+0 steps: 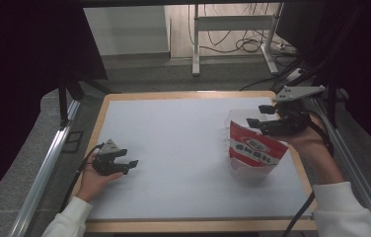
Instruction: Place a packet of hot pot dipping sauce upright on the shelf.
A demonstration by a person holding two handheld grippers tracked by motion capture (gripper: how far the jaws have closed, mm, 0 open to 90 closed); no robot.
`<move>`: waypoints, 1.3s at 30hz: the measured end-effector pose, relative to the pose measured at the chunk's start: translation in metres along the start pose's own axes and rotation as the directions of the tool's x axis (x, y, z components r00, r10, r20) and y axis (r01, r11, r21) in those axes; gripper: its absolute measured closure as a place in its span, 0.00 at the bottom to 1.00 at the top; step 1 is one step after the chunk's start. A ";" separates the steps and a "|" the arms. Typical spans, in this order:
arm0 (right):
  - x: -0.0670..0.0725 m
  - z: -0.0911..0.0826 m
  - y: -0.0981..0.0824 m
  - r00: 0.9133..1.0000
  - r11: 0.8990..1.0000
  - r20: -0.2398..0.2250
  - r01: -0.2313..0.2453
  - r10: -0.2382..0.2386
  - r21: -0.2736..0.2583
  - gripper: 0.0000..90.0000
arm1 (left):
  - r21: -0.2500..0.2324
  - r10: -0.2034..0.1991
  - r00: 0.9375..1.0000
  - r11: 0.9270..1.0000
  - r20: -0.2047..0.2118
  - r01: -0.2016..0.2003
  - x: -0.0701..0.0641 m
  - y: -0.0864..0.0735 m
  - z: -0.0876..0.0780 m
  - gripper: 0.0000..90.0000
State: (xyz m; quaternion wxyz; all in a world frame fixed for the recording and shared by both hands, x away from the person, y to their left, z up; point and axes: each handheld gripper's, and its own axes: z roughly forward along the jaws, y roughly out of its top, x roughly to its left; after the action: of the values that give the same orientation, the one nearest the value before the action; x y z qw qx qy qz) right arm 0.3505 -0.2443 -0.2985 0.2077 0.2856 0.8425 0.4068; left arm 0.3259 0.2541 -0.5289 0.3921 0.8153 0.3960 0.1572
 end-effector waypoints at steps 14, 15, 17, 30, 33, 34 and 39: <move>0.057 0.016 0.013 0.998 0.995 -0.069 -0.007 0.000 -0.101 0.38 | -0.009 0.002 1.000 1.000 0.003 -0.002 -0.003 0.002 -0.001 0.36; 0.065 0.016 0.015 0.997 0.994 -0.073 0.003 -0.010 -0.107 0.37 | -0.010 0.004 1.000 1.000 0.004 -0.004 -0.003 0.002 -0.002 0.36; 0.080 0.017 0.018 0.996 0.993 -0.089 0.017 -0.027 -0.114 0.37 | -0.012 0.010 1.000 1.000 0.007 -0.010 -0.004 0.002 -0.003 0.36; 0.150 0.081 -0.009 0.972 0.995 -0.227 0.033 -0.055 -0.098 0.35 | -0.005 0.021 1.000 1.000 0.009 -0.021 -0.006 0.002 0.000 0.36; 0.153 0.103 -0.021 0.971 0.998 -0.237 0.019 -0.034 -0.063 0.35 | -0.004 0.020 1.000 1.000 0.006 -0.020 -0.007 0.002 0.000 0.36; 0.153 0.109 -0.025 0.971 0.999 -0.237 0.013 -0.025 -0.053 0.35 | -0.002 0.021 1.000 1.000 0.006 -0.021 -0.007 0.002 0.000 0.36; 0.150 0.133 -0.038 0.973 1.000 -0.229 0.005 -0.007 -0.013 0.34 | -0.001 0.024 1.000 1.000 0.005 -0.024 -0.008 0.002 -0.001 0.36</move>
State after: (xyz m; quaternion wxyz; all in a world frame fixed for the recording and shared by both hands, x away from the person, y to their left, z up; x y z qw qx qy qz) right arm 0.3035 -0.0909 -0.4243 0.1122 0.2330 0.8591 0.4416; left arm 0.3213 0.2474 -0.5268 0.3916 0.8202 0.3852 0.1598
